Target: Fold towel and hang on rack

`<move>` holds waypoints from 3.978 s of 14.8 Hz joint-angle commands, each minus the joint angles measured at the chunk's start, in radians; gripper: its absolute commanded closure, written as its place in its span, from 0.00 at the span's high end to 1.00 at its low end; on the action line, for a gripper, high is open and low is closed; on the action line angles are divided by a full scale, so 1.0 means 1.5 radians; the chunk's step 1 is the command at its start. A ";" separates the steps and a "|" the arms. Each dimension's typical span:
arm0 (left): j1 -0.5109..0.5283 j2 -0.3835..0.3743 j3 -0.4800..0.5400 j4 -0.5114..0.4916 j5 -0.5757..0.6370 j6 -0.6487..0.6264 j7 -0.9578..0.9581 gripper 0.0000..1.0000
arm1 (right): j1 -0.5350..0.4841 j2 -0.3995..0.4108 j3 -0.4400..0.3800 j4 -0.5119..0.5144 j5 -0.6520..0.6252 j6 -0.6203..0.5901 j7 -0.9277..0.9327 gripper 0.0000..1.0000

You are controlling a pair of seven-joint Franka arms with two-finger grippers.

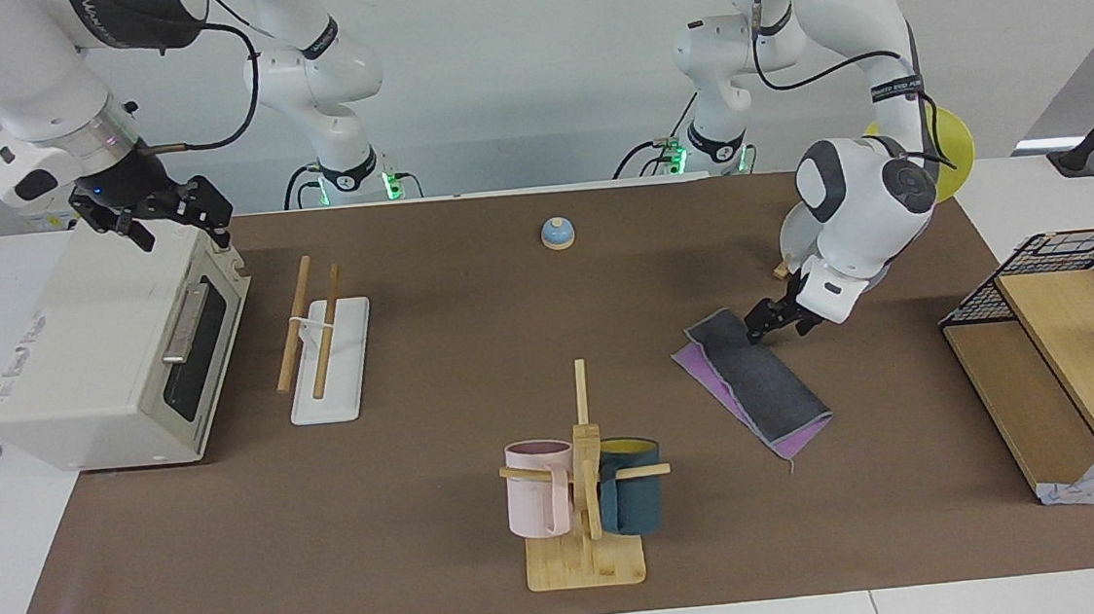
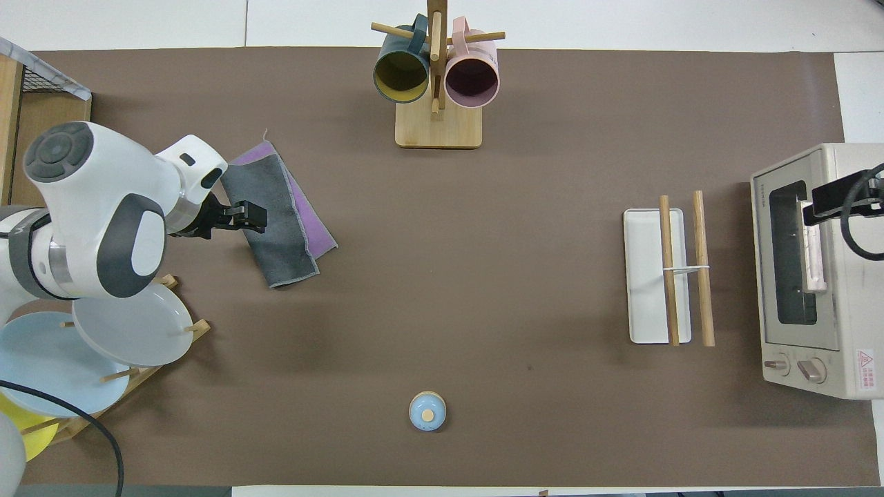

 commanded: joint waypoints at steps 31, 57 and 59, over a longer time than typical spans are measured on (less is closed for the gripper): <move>-0.001 -0.038 0.001 -0.025 -0.160 -0.056 -0.073 0.00 | 0.001 -0.036 0.004 -0.052 0.009 -0.011 -0.016 1.00; -0.249 -0.112 -0.157 0.236 -0.064 -0.037 -1.426 0.00 | 0.104 -0.157 0.006 -0.348 0.511 0.331 0.877 1.00; -0.259 -0.113 -0.157 0.235 -0.063 -0.036 -1.445 0.00 | 0.128 -0.182 0.006 -0.403 0.512 0.354 0.876 1.00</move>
